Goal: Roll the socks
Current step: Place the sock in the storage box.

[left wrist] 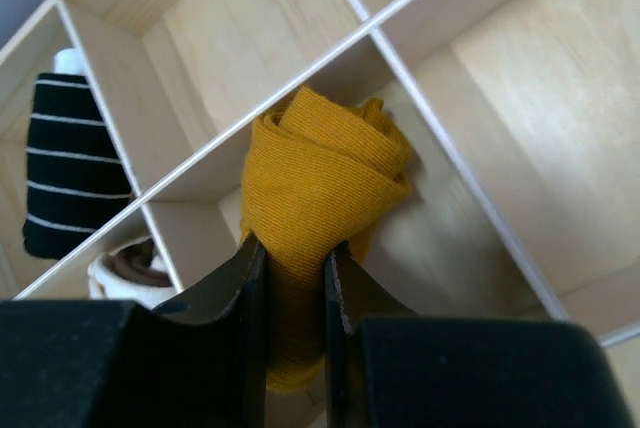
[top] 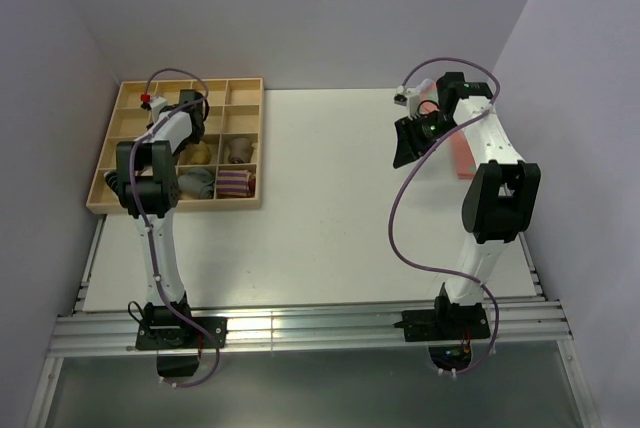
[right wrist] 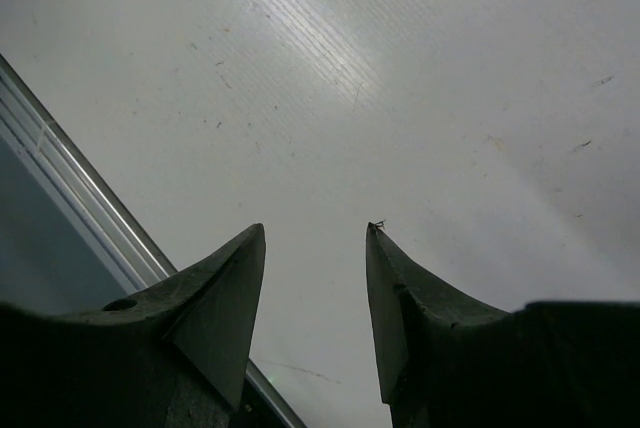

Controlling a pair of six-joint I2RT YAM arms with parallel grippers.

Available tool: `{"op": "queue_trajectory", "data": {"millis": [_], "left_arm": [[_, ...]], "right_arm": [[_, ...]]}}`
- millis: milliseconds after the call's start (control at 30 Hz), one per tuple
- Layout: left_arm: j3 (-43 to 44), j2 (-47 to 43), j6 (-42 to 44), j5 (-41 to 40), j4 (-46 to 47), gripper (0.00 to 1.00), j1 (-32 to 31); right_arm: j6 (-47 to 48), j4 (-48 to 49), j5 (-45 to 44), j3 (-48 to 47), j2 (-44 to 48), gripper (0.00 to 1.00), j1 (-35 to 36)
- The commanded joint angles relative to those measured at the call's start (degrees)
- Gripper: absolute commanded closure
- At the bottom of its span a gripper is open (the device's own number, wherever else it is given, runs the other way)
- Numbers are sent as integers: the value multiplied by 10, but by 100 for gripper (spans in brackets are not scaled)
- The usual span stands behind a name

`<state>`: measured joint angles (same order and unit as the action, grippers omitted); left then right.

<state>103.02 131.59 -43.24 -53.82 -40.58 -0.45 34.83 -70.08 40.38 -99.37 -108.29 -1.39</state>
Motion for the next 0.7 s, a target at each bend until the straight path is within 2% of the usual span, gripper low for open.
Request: {"op": "queue_trajectory", "data": {"millis": [0,200,667], "left_arm": [[33,21,25,80,2,100,2],[-4,16,40,166,27,100,3],[-19,16,48,316,16,100,43]], "right_arm": [[9,13,2,9,4,48,-1],[9,16,-2,18,15,48,-1],[1,27,-21,34,46,48,4]]}}
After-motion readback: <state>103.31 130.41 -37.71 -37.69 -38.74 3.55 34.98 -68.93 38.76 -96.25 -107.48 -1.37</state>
